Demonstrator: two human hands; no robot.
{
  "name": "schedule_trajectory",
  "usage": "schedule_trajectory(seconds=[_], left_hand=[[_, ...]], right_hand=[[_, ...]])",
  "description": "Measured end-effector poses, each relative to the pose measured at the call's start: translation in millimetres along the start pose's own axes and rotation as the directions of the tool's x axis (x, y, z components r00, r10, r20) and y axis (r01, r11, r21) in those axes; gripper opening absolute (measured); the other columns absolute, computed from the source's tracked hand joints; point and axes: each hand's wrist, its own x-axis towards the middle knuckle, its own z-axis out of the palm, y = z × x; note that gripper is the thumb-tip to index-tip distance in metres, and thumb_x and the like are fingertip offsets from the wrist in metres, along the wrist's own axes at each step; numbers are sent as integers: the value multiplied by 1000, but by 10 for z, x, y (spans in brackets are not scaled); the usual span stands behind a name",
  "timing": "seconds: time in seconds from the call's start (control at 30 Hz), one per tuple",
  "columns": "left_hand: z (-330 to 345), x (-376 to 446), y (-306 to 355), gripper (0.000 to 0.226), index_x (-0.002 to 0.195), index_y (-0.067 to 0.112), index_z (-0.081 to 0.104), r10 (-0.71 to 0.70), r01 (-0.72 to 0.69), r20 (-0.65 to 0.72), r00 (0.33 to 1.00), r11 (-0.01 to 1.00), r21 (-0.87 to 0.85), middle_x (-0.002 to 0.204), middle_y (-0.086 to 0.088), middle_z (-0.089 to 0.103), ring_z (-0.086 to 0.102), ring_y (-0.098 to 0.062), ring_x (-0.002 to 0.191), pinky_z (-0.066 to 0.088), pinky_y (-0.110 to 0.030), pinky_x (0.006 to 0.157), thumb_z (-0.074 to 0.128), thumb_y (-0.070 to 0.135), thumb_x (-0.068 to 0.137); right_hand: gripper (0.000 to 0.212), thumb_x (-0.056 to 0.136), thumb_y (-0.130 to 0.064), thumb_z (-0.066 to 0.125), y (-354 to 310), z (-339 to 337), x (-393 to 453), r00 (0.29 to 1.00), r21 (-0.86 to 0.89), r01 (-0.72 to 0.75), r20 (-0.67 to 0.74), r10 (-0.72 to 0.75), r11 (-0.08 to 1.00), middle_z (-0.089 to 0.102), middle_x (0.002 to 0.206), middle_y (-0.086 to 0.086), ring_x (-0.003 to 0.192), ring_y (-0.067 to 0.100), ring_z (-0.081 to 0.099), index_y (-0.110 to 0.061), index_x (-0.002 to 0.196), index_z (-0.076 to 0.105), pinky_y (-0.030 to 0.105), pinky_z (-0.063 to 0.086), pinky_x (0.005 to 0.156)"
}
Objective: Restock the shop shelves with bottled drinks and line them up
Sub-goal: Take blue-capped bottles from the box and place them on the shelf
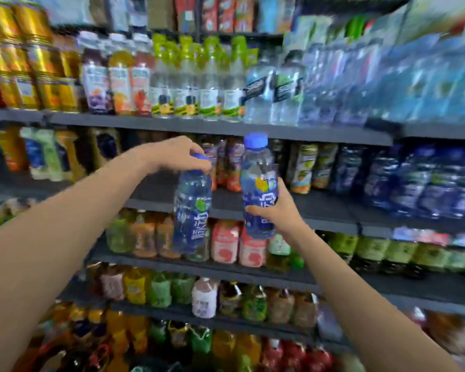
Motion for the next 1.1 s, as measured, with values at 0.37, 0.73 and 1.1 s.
schedule_trajectory(seconds=[0.37, 0.73, 1.1], left_hand=[[1745, 961, 2713, 18, 95, 11, 63, 139, -132, 4, 990, 948, -289, 70, -1, 55, 48, -15, 57, 39, -24, 53, 68, 19, 79], [2497, 1812, 3863, 30, 103, 18, 64, 351, -353, -50, 935, 910, -220, 105, 0, 57, 53, -19, 94, 39, -27, 75, 72, 28, 76], [3011, 2120, 4468, 30, 104, 18, 64, 340, -352, -95, 936, 917, -187, 83, 13, 40, 46, -15, 86, 35, -24, 74, 71, 26, 76]], right_hand=[[85, 72, -11, 79, 704, -3480, -407, 878, -246, -261, -463, 123, 933, 48, 137, 4, 125, 26, 47, -15, 143, 33, 40, 43, 98], [73, 74, -9, 77, 1356, -5005, 45, 563, -72, -329, -816, 134, 942, 50, 131, 8, 120, 29, 49, -15, 135, 37, 47, 43, 101], [82, 74, -17, 78, 1824, -5697, 527, 693, -148, -467, -674, 256, 872, 42, 141, 12, 126, 33, 45, -8, 140, 29, 49, 42, 101]])
